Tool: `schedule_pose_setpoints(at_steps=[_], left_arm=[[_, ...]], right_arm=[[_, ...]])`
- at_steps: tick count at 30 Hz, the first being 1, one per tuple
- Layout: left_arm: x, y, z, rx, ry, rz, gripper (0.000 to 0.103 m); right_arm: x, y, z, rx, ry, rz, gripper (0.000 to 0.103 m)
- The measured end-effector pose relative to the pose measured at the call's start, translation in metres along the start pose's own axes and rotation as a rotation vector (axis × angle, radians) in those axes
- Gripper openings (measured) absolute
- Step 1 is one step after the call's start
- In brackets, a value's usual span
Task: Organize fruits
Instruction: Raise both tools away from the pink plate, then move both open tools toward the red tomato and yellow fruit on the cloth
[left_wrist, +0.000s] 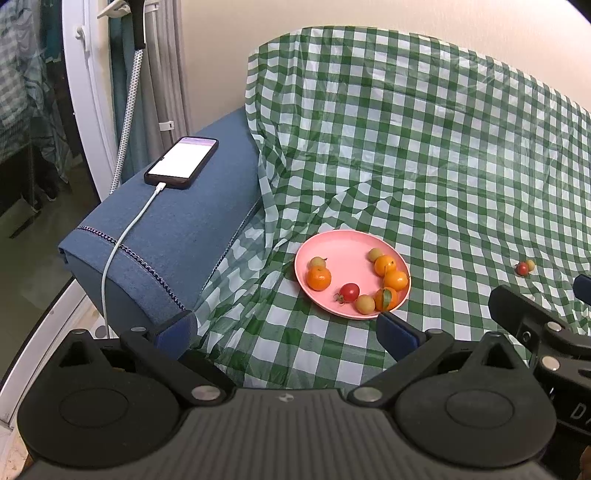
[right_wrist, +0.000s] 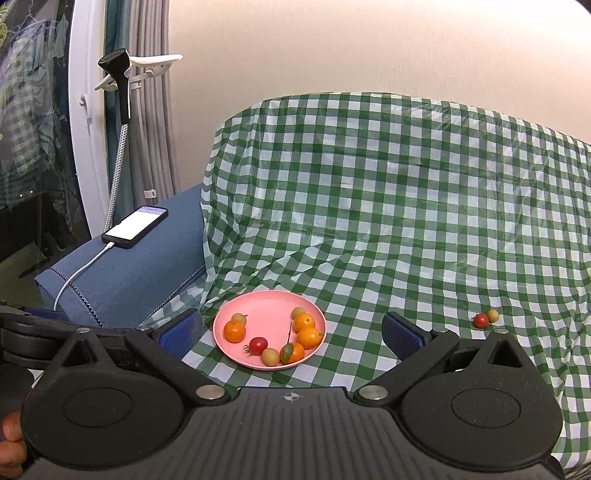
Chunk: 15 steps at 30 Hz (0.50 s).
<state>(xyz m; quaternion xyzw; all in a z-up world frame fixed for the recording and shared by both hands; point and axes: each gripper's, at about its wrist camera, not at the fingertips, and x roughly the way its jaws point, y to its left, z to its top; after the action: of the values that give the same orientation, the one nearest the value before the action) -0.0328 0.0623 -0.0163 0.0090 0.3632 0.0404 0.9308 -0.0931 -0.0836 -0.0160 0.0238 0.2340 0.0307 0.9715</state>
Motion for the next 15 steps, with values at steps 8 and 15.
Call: schedule_pose_setpoints(at_steps=[8, 15], left_arm=[[0.013, -0.024, 0.011, 0.068, 0.051, -0.021, 0.103], [0.042, -0.106, 0.043, 0.199, 0.112, -0.13, 0.103]], right_arm=[[-0.005, -0.022, 0.003, -0.003, -0.06, -0.076, 0.102], [-0.002, -0.115, -0.015, 0.132, -0.038, -0.286, 0.102]])
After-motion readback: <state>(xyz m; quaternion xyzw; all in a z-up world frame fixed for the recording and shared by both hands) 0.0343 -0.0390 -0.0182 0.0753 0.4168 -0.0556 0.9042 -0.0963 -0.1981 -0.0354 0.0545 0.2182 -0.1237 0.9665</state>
